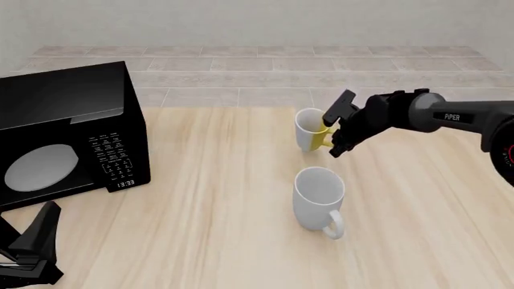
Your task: Put the yellow and white mug to the front of the white mug.
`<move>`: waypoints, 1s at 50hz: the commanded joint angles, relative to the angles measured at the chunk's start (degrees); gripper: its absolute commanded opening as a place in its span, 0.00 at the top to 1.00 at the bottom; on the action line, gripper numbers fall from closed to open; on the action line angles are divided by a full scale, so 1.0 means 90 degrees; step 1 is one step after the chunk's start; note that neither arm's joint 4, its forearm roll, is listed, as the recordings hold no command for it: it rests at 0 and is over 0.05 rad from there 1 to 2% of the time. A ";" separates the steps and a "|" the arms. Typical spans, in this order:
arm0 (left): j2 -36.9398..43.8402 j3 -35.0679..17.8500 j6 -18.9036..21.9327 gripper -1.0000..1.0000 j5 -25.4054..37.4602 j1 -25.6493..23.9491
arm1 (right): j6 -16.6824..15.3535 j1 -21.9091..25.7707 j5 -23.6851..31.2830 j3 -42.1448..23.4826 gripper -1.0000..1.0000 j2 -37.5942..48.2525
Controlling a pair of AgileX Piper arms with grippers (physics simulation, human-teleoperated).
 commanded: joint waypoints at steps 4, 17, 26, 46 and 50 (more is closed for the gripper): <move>-0.0009 0.0002 -0.0002 0.00 0.0007 0.0032 | 0.0055 -0.0061 0.0005 -0.0130 1.00 0.0171; -0.0009 0.0002 0.0000 0.00 0.0007 0.0033 | 0.0049 -0.0078 0.0015 -0.0245 1.00 0.0336; -0.0010 0.0002 0.0001 0.00 0.0007 0.0033 | 0.0040 -0.0095 0.0043 -0.0370 1.00 0.0489; -0.0010 0.0002 -0.0001 0.00 0.0007 0.0034 | 0.0075 -0.0022 0.0079 -0.0315 0.00 0.0370; -0.0010 0.0002 -0.0001 0.00 0.0007 0.0033 | 0.0071 -0.0042 0.0105 -0.0292 0.00 0.0302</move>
